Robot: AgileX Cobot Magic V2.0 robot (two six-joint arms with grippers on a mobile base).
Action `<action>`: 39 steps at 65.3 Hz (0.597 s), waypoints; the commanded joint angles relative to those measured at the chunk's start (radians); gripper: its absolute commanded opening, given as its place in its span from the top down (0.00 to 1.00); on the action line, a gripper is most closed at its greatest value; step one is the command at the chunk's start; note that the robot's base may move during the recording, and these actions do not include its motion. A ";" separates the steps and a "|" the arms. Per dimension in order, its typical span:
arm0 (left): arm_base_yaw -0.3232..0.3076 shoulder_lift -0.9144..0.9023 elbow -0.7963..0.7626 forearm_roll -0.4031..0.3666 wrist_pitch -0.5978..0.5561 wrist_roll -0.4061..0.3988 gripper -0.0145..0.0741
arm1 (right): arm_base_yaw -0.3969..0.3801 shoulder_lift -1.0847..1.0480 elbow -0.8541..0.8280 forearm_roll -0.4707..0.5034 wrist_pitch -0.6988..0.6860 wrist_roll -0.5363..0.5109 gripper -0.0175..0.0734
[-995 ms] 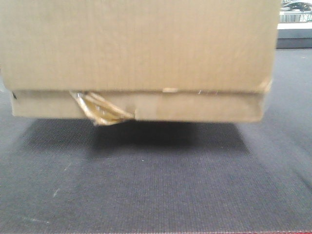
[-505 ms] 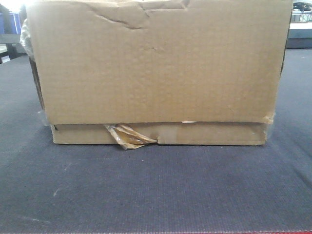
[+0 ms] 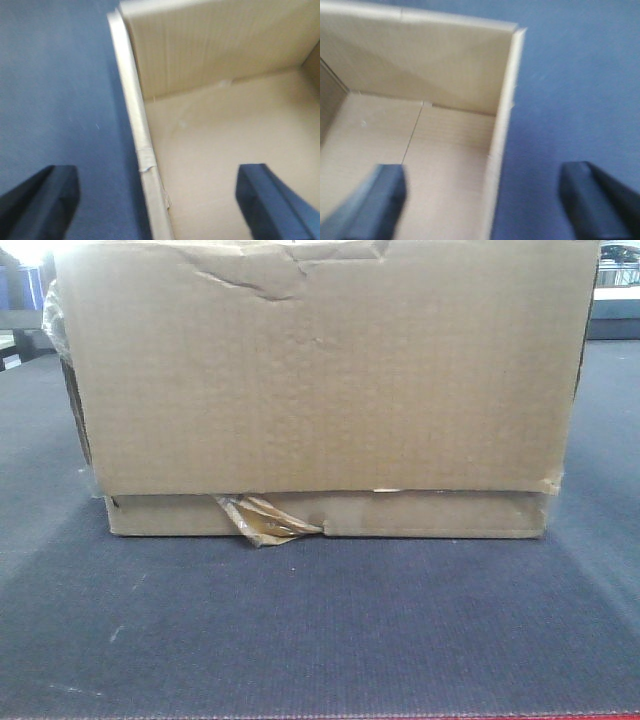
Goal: Grab carton from right shelf to conveyor
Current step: 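Lower the carton onto the belt with both grippers, then open both grippers and withdraw them from the carton walls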
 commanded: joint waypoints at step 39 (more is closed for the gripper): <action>0.212 -0.660 0.770 -0.034 -0.307 0.005 0.83 | -0.079 -0.635 0.750 -0.090 -0.247 -0.004 0.89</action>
